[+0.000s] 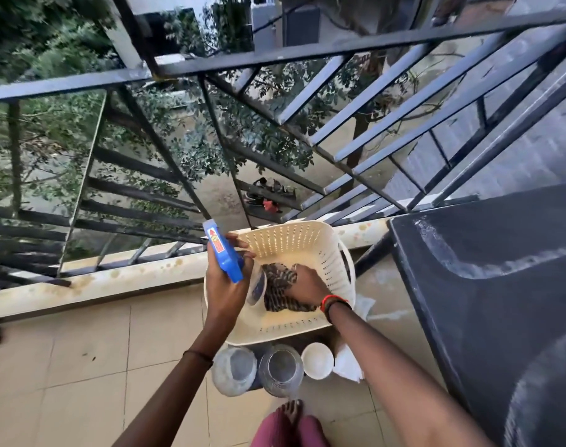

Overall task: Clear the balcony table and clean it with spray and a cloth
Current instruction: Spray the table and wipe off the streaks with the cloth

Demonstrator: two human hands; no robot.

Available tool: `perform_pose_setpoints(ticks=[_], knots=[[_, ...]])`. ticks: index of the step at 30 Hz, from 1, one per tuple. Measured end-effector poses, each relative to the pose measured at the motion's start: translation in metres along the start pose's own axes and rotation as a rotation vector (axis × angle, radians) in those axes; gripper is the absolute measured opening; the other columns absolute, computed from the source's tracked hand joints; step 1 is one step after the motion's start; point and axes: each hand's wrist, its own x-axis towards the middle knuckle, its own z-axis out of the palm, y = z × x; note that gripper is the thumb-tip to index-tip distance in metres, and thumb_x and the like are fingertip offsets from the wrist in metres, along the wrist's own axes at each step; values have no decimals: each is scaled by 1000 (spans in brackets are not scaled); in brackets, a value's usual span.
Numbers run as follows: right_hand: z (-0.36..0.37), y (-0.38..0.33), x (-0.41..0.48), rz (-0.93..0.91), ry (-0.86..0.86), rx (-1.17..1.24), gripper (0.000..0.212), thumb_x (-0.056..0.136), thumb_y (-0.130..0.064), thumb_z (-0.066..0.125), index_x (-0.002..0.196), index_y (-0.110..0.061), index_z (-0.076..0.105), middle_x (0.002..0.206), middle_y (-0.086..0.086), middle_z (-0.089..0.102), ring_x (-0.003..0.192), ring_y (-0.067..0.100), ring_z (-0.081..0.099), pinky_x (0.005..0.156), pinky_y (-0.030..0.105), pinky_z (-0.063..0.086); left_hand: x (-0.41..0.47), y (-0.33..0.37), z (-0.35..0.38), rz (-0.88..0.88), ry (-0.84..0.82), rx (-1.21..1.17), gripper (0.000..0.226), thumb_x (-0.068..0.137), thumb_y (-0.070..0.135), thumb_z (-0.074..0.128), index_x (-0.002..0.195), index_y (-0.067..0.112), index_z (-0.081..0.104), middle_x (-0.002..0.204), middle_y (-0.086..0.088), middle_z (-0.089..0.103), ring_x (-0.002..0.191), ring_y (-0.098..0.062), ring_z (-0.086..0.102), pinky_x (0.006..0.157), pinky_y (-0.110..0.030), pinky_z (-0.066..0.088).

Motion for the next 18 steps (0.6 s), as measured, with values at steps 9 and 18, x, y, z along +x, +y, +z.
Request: perform_pose_setpoints(ticks=[9, 18], knots=[[-54, -38, -89, 176, 111, 691, 59, 69, -25, 75, 120, -10, 51, 116, 5, 63, 107, 21, 59, 90, 27, 46, 5, 80, 6, 75, -52, 19, 39, 76, 15, 55, 113, 23, 50, 88, 4, 50, 75, -19, 50, 74, -32, 44], [-128, -46, -233, 101, 213, 1524, 27, 77, -3, 69, 103, 3, 67, 104, 22, 69, 93, 32, 67, 85, 41, 54, -2, 168, 39, 178, -250, -3, 31, 81, -18, 53, 106, 0, 56, 86, -13, 58, 63, 10, 56, 59, -3, 41]])
